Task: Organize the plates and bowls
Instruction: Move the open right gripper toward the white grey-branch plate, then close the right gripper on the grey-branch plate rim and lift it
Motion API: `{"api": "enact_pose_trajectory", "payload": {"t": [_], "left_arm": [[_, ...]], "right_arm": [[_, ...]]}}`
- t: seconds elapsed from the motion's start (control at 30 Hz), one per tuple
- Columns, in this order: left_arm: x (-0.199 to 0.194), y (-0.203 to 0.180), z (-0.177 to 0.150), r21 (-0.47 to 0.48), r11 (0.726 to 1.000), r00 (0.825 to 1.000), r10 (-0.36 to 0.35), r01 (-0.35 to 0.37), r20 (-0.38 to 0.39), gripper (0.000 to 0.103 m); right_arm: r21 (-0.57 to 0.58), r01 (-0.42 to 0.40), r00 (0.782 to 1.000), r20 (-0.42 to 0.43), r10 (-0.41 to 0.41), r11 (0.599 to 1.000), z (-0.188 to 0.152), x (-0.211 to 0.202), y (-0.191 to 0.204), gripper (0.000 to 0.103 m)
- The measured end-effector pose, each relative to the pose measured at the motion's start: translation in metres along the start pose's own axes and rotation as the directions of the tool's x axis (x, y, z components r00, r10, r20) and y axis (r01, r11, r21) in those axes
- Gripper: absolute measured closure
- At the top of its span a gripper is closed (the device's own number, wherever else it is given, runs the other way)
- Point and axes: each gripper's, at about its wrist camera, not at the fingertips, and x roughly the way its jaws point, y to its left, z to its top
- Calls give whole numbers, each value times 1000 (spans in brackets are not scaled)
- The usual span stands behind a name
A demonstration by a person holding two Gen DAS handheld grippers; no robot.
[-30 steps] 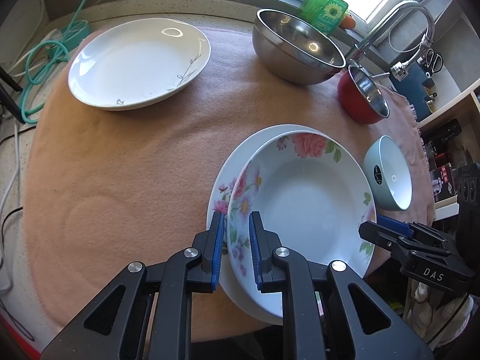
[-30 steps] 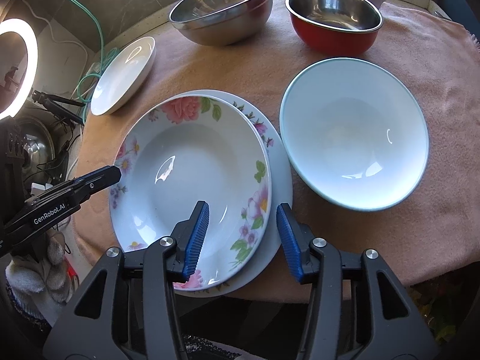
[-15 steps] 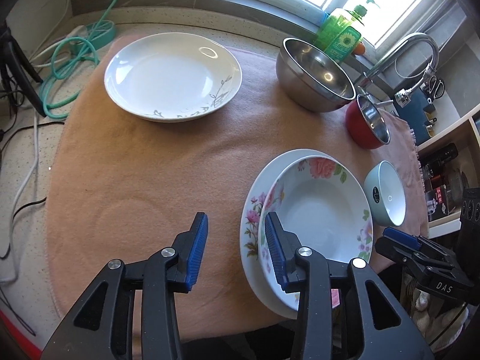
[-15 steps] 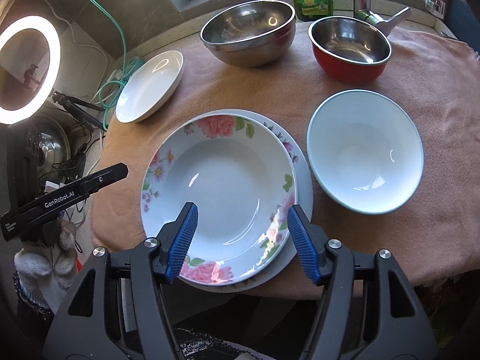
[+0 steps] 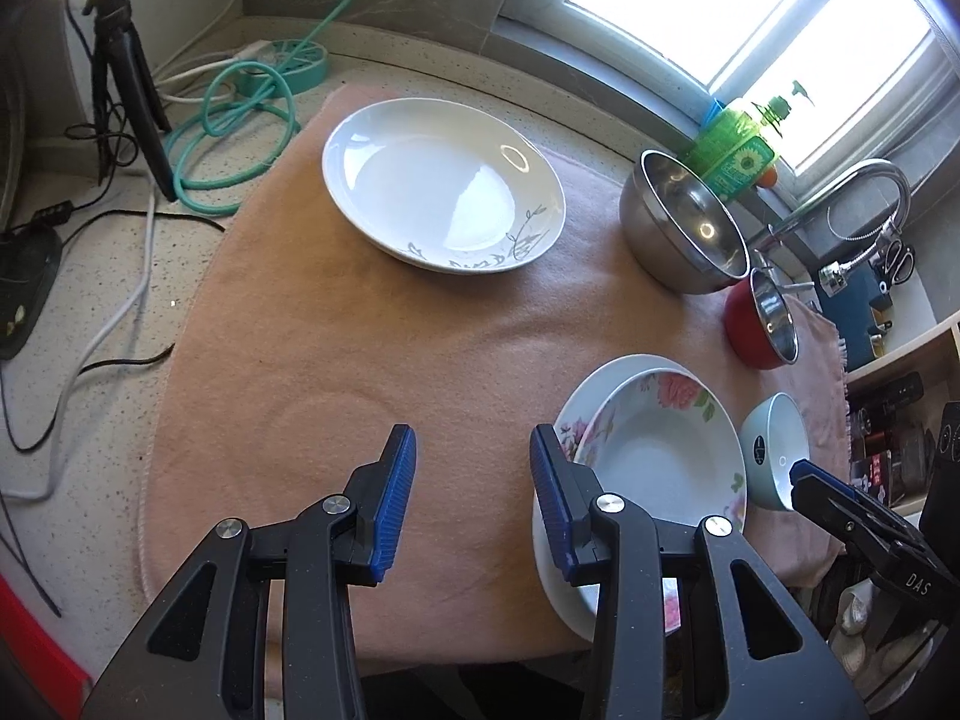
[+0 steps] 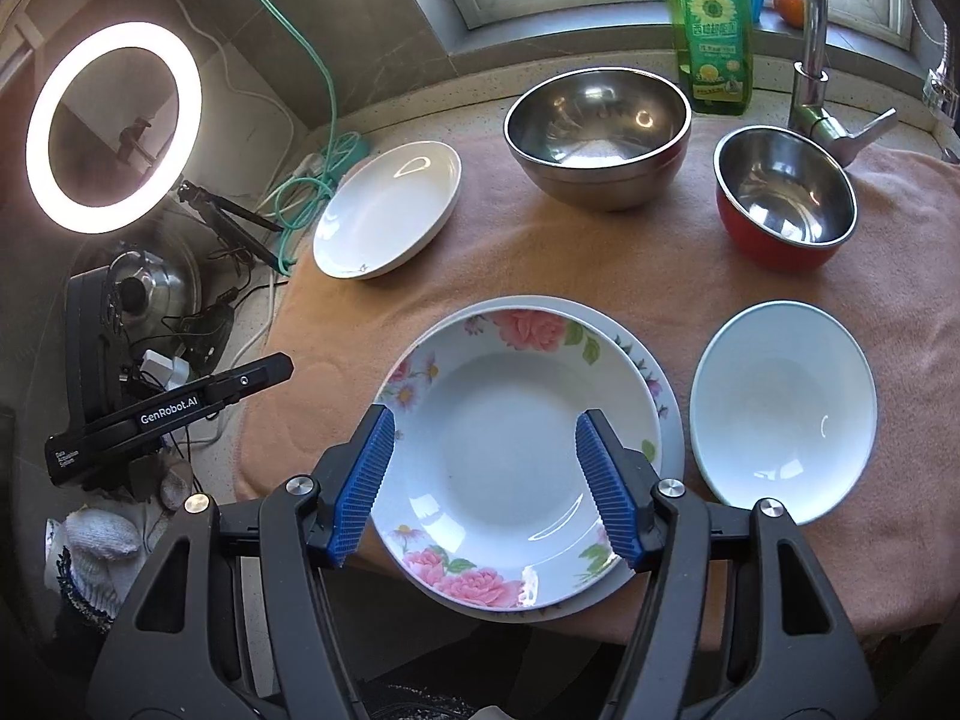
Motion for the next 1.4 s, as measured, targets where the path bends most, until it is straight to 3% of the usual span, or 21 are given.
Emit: {"api": "enact_pose_trajectory", "payload": {"t": [0.17, 0.27, 0.33, 0.47, 0.63, 0.9, 0.97, 1.07, 1.17, 1.4], "left_arm": [[-10, -3, -3, -57, 998, 999, 22, -19, 49, 65], [-18, -3, 0, -100, 994, 995, 42, -33, 87, 65], [-25, -4, 3, -108, 993, 992, 58, -46, 109, 65], [-35, -1, 15, -79, 993, 987, 93, -83, 131, 65], [-31, 18, 46, -34, 996, 986, 86, -82, 142, 65], [16, 46, 104, 51, 998, 996, 23, -28, 81, 65], [27, 51, 118, 66, 998, 997, 14, -19, 71, 65], [43, 58, 134, 78, 997, 999, -3, -1, 51, 66], [58, 62, 145, 91, 996, 1000, -10, 8, 26, 79], [80, 71, 168, 99, 995, 1000, -24, 25, -9, 85]], "right_arm": [[-48, -63, 997, 49, 65, 997, 12, -15, 4, 37], [-74, -101, 989, 104, 109, 992, 17, -26, 8, 26], [-86, -110, 984, 130, 121, 990, 19, -28, 12, 25], [-66, -143, 983, 109, 150, 987, 29, -20, 21, 25], [3, -67, 995, 68, 67, 998, 43, 9, 31, 24], [121, -11, 1000, 30, 7, 993, 65, 53, 37, 25], [147, -11, 1000, 25, 7, 989, 72, 62, 39, 39], [197, -15, 1000, 23, 10, 980, 79, 76, 41, 45], [232, -18, 1000, 7, 17, 973, 85, 92, 40, 57], [303, -11, 999, -31, 21, 953, 95, 122, 27, 67]]}}
